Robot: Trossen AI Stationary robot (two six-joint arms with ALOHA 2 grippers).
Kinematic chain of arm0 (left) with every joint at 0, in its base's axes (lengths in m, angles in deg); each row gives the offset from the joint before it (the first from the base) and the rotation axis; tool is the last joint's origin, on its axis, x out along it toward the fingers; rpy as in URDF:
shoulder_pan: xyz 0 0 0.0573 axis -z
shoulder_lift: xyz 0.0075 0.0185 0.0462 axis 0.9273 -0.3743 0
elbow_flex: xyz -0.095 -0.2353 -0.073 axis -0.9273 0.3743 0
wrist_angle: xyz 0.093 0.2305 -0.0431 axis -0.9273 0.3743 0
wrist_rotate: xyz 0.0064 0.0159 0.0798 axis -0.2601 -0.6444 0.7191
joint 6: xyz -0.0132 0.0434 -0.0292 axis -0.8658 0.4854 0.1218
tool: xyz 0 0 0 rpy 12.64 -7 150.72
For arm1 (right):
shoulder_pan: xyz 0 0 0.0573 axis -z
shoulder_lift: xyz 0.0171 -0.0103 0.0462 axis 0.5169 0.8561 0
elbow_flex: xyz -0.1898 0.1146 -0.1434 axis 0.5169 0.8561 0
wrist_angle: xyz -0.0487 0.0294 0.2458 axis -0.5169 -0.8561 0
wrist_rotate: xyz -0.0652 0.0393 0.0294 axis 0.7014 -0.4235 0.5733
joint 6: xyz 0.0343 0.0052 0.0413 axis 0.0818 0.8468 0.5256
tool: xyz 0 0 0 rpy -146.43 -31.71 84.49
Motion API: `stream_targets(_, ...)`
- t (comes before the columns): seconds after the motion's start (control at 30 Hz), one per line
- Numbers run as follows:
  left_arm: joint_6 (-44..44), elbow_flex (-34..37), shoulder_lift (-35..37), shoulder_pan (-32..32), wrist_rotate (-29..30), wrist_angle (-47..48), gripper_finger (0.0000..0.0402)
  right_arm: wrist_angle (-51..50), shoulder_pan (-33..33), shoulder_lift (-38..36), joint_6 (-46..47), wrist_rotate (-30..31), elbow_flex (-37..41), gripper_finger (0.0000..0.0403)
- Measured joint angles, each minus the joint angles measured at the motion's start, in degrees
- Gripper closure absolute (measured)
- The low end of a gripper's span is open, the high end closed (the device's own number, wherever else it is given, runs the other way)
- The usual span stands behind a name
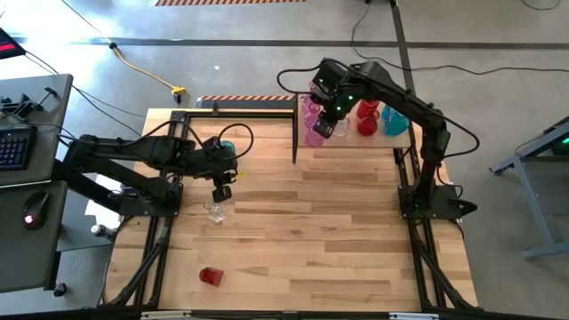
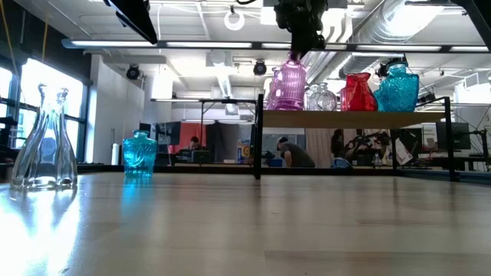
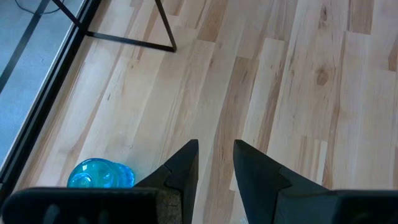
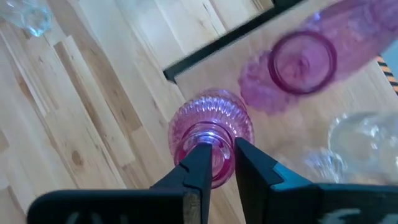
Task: Sort vases onto shelf
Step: Put the pink vase on the shelf aligned with the other pink vase
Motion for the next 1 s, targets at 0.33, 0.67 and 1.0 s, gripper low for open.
stream_targets(0.33,0.0,0.0,0.0,0.0,0.0,0.0,0.0312,2.0,0.0,0.3,0.3,0.0,0.0,0.0351)
stream_targets(0.67,0.0,0.0,0.0,0.0,0.0,0.0,0.0312,3.0,0.0,0.4,1.4,0.3,0.1,0.0351)
stream_targets(1.0,0.0,0.0,0.0,0.0,0.0,0.0,0.0312,4.4,0.0,0.4,1.6,0.3,0.1,0.0351)
